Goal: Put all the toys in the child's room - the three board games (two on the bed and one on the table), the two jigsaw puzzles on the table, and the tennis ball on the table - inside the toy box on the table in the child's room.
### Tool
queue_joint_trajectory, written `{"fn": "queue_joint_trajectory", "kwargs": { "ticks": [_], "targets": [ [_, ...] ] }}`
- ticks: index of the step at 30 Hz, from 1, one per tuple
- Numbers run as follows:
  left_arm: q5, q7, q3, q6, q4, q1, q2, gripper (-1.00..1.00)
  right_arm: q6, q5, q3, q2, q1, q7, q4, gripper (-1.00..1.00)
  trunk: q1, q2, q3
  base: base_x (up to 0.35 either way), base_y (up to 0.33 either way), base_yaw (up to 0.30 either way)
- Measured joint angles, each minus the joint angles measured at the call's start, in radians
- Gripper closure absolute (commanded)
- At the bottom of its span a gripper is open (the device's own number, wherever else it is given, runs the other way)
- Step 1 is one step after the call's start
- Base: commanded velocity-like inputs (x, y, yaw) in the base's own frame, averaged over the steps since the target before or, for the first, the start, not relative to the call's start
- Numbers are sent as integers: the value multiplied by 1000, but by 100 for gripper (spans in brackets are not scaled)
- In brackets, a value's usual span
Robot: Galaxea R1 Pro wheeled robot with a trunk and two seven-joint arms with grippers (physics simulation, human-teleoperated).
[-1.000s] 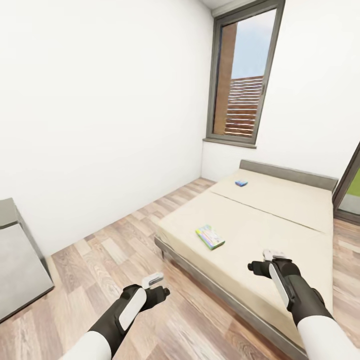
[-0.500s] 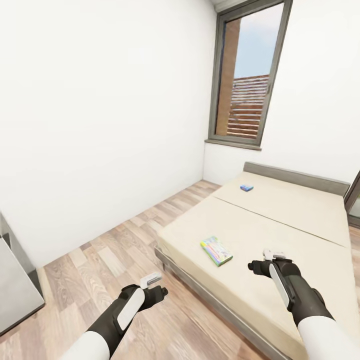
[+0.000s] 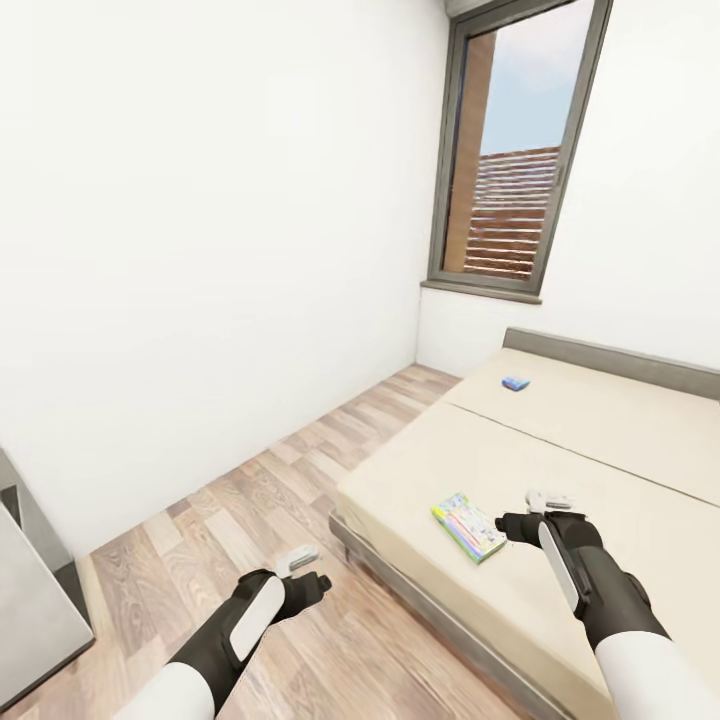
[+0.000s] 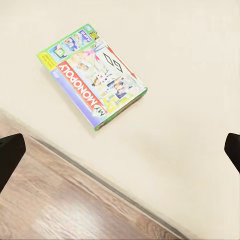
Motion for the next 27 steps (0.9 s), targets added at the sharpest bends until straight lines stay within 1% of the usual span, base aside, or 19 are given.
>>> {"fn": "queue_joint_trajectory", "kwargs": {
  "ticks": [4, 8, 10, 11, 27],
  "targets": [
    [0, -1, 11, 0, 0, 0, 5, -100, 0, 0, 0, -1, 0, 0, 0, -100, 0, 0, 0, 220, 295, 0],
    [-1, -1, 47, 0, 0, 0, 7, -100, -1, 0, 0, 0, 0, 0, 1, -100, 0, 0, 0, 217, 298, 0],
    [-1, -1, 52, 0, 0, 0, 7, -100, -1, 0, 1, 0, 0, 0, 1, -100, 0, 0, 0, 216, 299, 0],
    [-2, -1, 64, 0, 0, 0, 8, -100, -1, 4, 1, 2, -1, 0, 1, -100, 0, 0, 0, 216, 299, 0],
    [-4, -1, 70, 0, 0, 3, 7, -100, -3, 8, 5, 7, -1, -2, 0, -100, 0, 0, 0, 270, 257, 0]
  ]
}}
